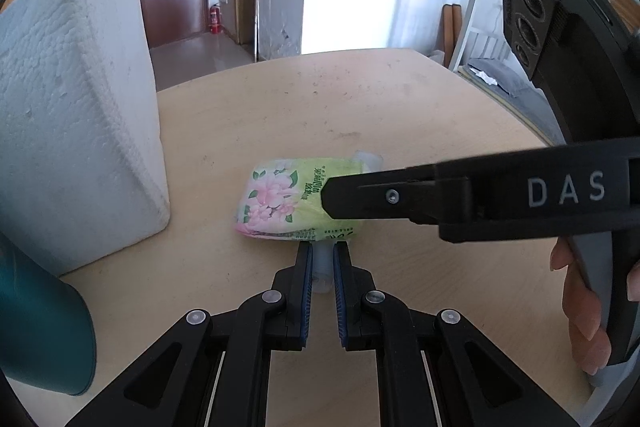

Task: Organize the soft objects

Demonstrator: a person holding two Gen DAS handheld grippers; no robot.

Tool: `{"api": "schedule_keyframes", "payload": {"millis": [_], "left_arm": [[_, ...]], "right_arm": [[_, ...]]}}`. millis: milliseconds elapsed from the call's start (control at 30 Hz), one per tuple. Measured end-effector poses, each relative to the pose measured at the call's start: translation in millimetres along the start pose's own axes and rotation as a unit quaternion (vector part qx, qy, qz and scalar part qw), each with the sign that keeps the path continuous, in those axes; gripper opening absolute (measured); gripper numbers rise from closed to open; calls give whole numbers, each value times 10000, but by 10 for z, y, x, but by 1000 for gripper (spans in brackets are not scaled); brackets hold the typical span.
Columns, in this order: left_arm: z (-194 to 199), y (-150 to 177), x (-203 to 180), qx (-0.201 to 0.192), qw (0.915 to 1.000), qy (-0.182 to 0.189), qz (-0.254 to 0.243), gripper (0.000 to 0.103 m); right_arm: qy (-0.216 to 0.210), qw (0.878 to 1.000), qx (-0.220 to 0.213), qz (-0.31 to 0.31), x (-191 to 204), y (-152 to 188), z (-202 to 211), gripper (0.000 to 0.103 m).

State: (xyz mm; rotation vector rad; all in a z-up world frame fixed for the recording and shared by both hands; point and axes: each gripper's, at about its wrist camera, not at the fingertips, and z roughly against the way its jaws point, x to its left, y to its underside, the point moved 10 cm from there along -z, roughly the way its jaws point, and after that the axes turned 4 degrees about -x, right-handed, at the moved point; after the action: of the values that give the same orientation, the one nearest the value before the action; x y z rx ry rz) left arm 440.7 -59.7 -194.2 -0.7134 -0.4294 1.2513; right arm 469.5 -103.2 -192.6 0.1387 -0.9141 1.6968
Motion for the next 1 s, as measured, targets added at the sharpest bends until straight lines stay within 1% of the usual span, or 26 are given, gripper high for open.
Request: {"api": "schedule_keyframes", "payload": {"millis": [33, 67, 133, 233, 433, 700, 1000], "left_arm": [[1, -1, -1, -1, 10000, -5, -6, 11], [2, -1, -5, -1, 10000, -2, -13, 11], [5, 4, -3, 0, 10000, -1, -6, 11], [18, 15, 14, -3, 10000, -5, 14, 11], [57, 65, 62, -22, 10000, -67, 26, 11], [121, 133, 137, -47, 9998, -172, 93, 11], [305, 257, 334, -111, 9987, -425, 249, 11]], "right_arm": [[-16, 10000, 17, -2, 0, 6, -12, 32], [-51, 10000, 15, -32, 0, 8, -14, 21], [-97, 9999, -4, -101, -8, 3, -23, 15], [-101, 9999, -48, -80, -2, -4, 22, 10], [-93, 9995, -294, -21, 25, -65, 153, 9], [212, 9986, -486, 80, -74, -81, 337, 9], [650, 9953, -677, 221, -189, -83, 434, 9]]}}
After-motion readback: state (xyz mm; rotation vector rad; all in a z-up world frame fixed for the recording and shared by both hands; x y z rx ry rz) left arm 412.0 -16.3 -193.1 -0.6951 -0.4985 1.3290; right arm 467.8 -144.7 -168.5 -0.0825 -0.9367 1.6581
